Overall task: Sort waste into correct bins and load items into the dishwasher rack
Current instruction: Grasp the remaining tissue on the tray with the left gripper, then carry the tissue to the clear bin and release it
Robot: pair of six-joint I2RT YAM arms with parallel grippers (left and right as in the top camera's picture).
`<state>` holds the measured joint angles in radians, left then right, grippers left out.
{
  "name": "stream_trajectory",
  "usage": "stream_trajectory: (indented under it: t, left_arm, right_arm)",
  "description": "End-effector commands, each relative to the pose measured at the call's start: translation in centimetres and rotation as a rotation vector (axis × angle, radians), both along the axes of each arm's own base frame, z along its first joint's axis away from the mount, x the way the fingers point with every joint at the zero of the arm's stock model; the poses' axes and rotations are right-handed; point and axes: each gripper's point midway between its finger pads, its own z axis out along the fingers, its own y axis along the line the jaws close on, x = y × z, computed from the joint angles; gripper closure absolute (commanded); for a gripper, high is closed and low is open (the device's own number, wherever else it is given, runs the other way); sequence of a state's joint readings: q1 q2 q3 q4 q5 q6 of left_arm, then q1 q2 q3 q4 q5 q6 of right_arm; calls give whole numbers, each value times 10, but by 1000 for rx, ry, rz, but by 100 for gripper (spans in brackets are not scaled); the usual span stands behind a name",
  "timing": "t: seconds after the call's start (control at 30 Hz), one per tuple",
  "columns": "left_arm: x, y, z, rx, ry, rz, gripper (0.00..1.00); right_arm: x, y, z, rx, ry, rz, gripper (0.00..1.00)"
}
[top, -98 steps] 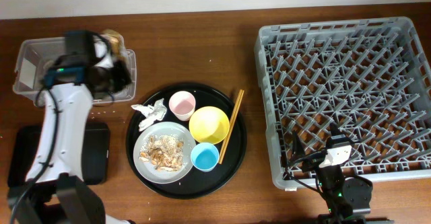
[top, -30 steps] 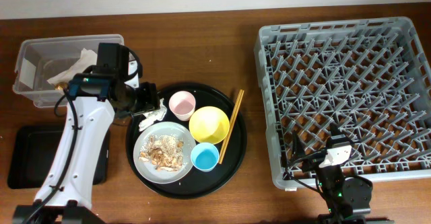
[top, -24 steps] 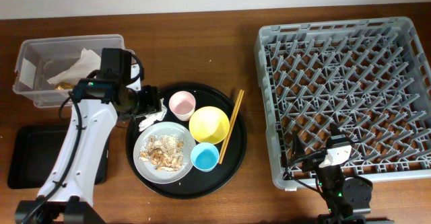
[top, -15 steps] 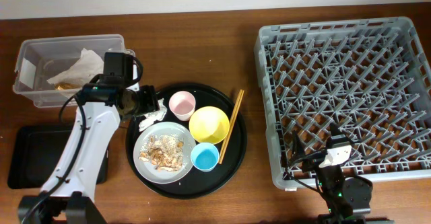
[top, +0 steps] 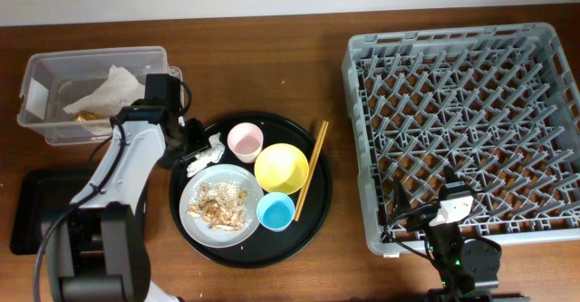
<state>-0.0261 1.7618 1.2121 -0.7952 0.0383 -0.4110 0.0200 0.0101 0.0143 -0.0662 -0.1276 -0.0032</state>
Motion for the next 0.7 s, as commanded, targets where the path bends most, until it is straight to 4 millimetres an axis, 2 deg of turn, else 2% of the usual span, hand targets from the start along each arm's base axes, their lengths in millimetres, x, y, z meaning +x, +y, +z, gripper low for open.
stream_trajectory:
  t: [0.0, 0.3, 0.43, 0.67]
  left_arm:
    - [-6, -11, -20, -62, 60, 2, 38]
    - [0, -13, -37, -79, 75, 8, 38]
    - [1, -13, -40, -78, 78, 8, 48]
    - [0, -13, -41, -79, 80, 8, 48]
  right_arm:
    - [0, -3, -3, 3, 4, -12, 1]
    - [0, -3, -3, 4, 3, -12, 1]
    - [0, -3, -3, 3, 3, -12, 1]
    - [0, -3, -3, 3, 3, -12, 1]
